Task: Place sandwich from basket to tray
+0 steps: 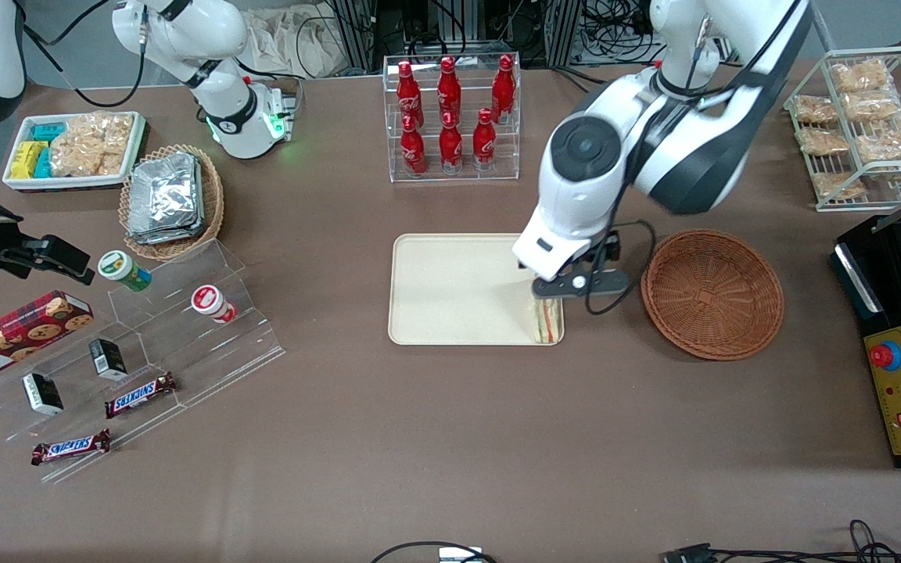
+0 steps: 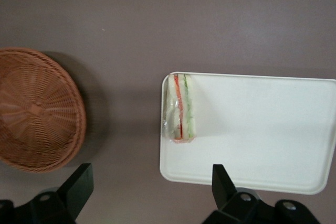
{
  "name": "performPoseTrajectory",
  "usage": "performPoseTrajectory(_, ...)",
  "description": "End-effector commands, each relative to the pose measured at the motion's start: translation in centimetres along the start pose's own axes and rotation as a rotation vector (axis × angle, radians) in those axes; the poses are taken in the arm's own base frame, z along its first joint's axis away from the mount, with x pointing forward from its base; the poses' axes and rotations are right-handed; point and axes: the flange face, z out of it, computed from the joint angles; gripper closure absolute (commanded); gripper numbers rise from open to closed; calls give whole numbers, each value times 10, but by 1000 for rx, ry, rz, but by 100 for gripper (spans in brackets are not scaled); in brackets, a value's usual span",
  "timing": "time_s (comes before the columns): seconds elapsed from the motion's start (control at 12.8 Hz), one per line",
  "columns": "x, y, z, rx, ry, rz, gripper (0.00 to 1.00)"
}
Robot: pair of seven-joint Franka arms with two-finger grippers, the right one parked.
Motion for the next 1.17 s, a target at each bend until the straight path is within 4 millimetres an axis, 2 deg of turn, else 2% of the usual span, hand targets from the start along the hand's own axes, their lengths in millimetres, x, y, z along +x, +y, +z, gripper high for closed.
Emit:
performPoseTrajectory(0.0,15,-65,-54,6,30,-8,0)
performPoseTrajectory(0.16,26,-122,-73,-16,39,-40,0)
performPoseTrajectory(0.39,26,-212,-76,-92,15,-67,0)
performPoseTrajectory(0.63,20,-276,-87,-122,37,-92,0)
performPoseTrajectory(0.78,25,-304,-86,-119,48,-79,0)
performPoseTrajectory(1.1,26,-307,-88,-121,53,-85,0)
